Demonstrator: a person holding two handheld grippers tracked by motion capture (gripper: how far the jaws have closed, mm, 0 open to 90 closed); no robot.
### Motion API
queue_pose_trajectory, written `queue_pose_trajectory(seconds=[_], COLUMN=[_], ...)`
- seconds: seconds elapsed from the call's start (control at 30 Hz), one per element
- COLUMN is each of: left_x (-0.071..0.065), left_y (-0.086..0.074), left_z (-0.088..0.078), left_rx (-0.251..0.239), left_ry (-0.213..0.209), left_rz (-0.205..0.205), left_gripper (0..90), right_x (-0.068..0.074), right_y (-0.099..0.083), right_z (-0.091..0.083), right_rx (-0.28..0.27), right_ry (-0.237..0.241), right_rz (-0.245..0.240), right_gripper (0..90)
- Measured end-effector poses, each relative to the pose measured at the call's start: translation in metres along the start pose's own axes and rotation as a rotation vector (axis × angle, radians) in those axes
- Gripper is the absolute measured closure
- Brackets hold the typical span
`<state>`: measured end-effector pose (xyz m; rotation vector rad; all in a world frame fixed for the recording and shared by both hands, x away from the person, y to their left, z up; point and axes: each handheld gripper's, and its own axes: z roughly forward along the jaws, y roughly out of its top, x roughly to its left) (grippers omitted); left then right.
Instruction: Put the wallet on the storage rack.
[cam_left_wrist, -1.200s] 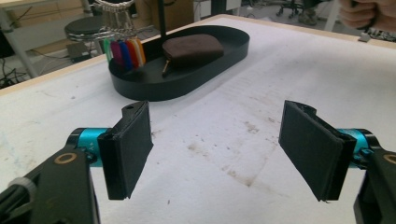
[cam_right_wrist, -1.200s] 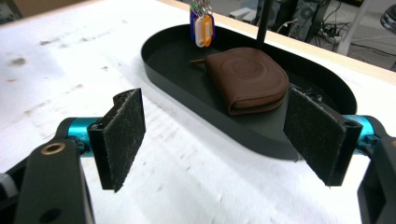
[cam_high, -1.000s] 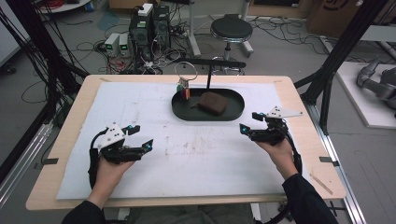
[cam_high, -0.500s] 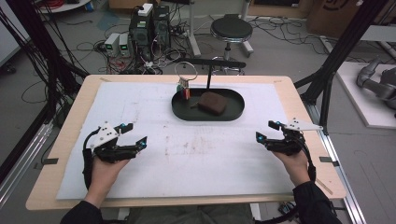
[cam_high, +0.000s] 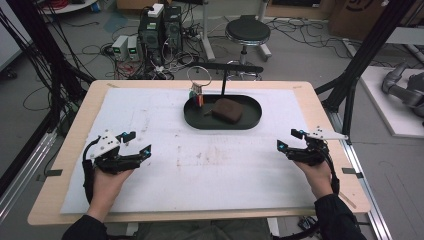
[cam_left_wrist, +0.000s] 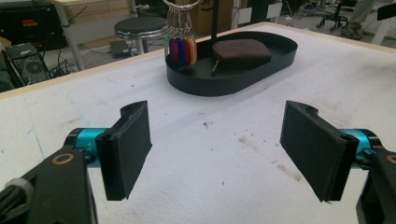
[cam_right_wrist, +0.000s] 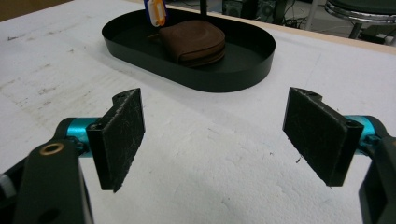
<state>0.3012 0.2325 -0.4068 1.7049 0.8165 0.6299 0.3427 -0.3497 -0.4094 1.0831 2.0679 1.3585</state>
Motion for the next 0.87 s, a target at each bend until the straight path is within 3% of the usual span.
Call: queue_pose_trajectory(seconds=[0.87], left_x=[0.0003], left_y=[-0.0011], left_z=[0.0009], left_rx=[0.011], left_ry=[0.003], left_rz=[0.006], left_gripper=[24.5], right_x=[-0.0018], right_y=[-0.0027], right_z=[0.0017], right_rx=[0.014], right_ry=[-0.016], right_rz=[0.001], right_gripper=[21.5])
